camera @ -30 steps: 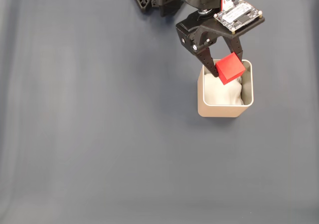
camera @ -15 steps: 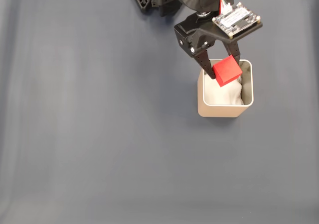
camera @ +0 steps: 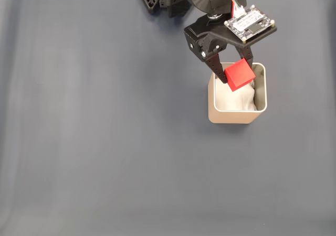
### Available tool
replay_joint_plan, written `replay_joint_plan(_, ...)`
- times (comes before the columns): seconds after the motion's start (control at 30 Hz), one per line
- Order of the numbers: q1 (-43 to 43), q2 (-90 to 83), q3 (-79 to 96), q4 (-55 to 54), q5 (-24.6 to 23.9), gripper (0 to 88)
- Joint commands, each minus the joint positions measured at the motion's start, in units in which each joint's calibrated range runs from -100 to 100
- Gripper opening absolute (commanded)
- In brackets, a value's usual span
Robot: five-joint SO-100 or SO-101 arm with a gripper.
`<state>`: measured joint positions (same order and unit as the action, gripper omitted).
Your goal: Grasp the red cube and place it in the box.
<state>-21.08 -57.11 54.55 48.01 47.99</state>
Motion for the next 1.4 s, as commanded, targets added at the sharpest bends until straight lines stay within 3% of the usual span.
replay_joint_plan(0.0, 0.6, 0.4, -4.7, -0.2, -0.7, 9.5)
replay_joint_plan(0.2, 1.0, 1.1, -5.1, -0.8, -0.5, 10.4)
replay_joint_plan(0.67, 2.2, 0.8, -3.7, -1.1, 0.6, 37.4)
replay_joint_plan(1.37, 1.2, 1.2, -3.5, -1.6, -0.1, 38.6)
